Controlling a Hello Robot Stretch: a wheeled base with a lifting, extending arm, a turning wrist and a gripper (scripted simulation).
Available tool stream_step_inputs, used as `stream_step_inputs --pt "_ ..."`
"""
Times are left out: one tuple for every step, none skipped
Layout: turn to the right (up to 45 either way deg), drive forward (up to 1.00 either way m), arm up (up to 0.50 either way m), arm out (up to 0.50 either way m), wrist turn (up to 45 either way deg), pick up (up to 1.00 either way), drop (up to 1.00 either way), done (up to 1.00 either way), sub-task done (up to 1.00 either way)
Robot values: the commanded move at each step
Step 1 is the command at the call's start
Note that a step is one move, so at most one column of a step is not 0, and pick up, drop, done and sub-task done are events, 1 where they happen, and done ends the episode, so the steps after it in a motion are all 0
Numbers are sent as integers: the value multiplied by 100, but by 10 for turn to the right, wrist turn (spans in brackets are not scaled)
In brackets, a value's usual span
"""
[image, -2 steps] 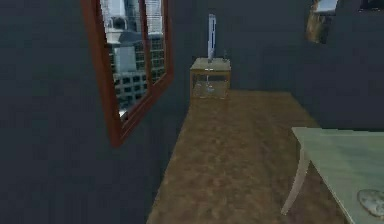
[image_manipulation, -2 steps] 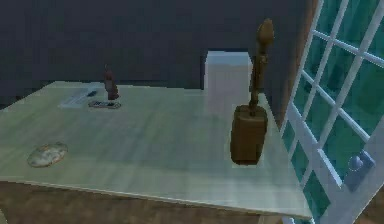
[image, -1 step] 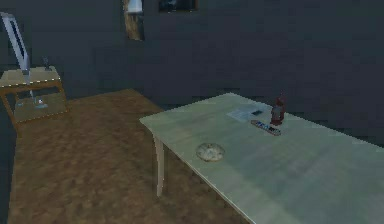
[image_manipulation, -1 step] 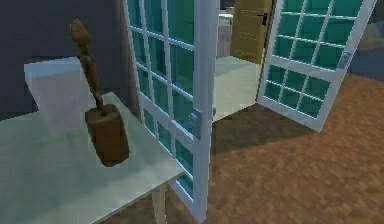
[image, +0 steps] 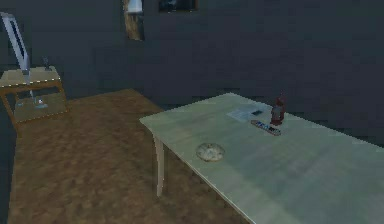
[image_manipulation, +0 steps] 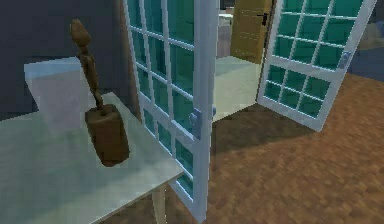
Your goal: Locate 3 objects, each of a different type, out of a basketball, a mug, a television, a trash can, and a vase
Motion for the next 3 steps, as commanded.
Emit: stream_step_inputs --pt "-360 0 0 0 0 0 0 0 0" --pt "0 100 0 0 0 0 0 0 0" --pt "0 100 0 0 0 0 0 0 0"
